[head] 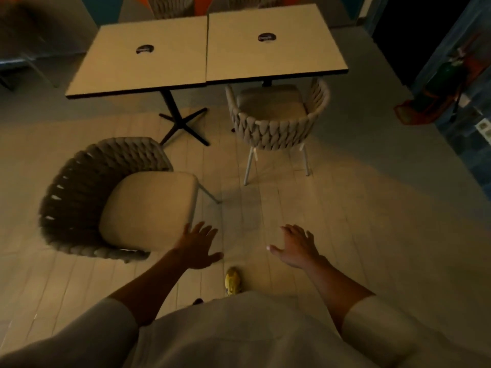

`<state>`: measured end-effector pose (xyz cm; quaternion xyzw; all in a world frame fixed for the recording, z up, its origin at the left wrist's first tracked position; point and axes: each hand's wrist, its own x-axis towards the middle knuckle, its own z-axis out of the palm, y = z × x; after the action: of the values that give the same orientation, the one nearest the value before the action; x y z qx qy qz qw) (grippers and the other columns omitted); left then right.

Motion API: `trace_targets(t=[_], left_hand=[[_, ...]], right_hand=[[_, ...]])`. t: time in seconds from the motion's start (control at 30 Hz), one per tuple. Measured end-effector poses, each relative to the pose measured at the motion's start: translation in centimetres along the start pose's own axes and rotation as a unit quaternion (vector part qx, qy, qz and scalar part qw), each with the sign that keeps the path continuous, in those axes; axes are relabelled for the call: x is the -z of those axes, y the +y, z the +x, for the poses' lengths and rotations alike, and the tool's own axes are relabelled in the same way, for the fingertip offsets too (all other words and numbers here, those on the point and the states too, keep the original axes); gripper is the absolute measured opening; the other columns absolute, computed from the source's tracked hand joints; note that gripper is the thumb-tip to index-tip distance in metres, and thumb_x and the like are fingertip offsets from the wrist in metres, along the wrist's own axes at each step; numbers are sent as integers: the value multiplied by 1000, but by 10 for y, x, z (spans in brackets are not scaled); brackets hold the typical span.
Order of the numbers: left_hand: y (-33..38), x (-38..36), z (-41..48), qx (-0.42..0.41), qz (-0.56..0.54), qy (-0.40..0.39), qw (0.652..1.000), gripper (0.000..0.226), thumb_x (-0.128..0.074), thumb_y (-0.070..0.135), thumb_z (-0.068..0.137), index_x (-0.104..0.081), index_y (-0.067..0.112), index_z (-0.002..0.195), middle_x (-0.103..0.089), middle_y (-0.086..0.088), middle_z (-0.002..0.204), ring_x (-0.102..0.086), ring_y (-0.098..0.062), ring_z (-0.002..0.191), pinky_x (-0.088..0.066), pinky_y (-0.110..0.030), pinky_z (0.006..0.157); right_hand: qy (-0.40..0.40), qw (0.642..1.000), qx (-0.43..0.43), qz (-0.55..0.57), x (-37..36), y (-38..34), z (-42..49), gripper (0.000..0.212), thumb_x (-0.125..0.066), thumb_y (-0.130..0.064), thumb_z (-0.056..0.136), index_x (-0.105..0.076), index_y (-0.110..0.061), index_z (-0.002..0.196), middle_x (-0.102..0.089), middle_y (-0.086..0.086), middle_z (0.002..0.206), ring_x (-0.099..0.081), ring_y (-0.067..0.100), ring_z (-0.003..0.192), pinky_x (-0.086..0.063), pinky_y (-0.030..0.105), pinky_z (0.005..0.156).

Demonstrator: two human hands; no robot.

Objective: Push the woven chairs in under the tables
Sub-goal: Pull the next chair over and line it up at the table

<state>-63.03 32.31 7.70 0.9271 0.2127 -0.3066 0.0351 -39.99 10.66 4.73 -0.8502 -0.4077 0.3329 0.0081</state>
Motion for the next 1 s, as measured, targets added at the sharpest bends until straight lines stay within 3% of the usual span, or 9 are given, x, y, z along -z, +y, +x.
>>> trace_targets(t=[0.3, 0.47, 0.73, 1.0], left_hand=[[-67, -40, -59, 70, -73, 44, 994, 106, -35, 89, 85, -14, 22, 164, -18, -1, 171, -10, -26, 158, -8, -57, 126], [-127, -79, -91, 122, -110, 27, 986, 109, -41, 89, 83, -12, 22, 165, -16, -2, 172, -11, -27, 158, -12, -54, 126], [-282, -148, -144, 188, -181, 56, 964, 107, -56, 83, 81, -22, 24, 163, -28, -1, 168, -23, -25, 155, -21, -51, 125], [-421, -216, -149, 230, -161, 57, 958, 96, -68, 68, 83, -31, 23, 159, -41, -2, 161, -35, -23, 149, -29, -45, 121]], right_hand=[[-16, 994, 99, -31, 0, -95, 3, 94, -54, -75, 93, -25, -21, 165, -24, 2, 172, -30, 27, 155, -34, 50, 120], [-45, 988, 121, -84, -10, -164, 20, 98, -56, -76, 92, -23, -20, 166, -29, 4, 170, -37, 29, 151, -38, 48, 117], [-79, 978, 139, -132, -55, -307, 55, 99, -52, -80, 90, -23, -23, 166, -31, 3, 170, -36, 26, 152, -39, 47, 117], [-92, 976, 164, -113, -100, -411, 82, 100, -48, -86, 88, -25, -26, 165, -34, 1, 169, -37, 25, 150, -41, 44, 115]])
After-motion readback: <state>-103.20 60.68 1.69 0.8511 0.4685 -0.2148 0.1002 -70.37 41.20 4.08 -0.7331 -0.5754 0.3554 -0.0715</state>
